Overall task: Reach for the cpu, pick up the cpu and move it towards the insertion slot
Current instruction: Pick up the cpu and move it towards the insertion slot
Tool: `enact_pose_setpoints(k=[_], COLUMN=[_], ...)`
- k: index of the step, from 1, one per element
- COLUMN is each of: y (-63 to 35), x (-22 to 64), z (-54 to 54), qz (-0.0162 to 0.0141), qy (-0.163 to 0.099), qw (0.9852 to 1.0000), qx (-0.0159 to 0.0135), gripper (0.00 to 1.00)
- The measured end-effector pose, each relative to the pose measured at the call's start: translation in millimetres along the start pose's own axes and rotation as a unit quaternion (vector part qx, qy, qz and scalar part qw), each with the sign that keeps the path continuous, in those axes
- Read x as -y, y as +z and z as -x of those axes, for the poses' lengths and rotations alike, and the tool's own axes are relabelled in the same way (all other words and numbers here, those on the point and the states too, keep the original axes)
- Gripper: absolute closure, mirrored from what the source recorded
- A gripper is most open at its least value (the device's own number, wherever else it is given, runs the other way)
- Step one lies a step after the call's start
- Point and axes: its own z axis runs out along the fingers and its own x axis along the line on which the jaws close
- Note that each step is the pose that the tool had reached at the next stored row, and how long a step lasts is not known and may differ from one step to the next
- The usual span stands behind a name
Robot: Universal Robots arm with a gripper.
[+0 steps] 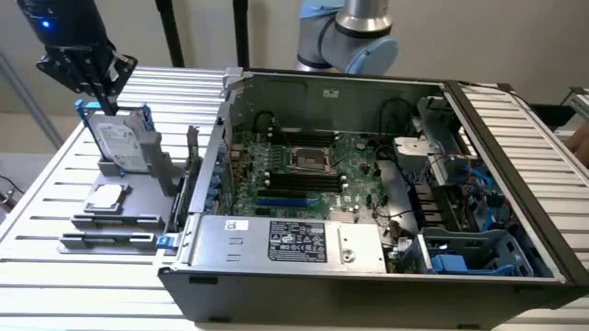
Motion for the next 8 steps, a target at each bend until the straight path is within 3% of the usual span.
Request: enact_pose_setpoints(k=[8], y=[0.0], x=[0.0], z=[0.0], qz=[0.0000], qy=[0.000], qw=[1.0000], qx=[0.0000], gripper=[0.89])
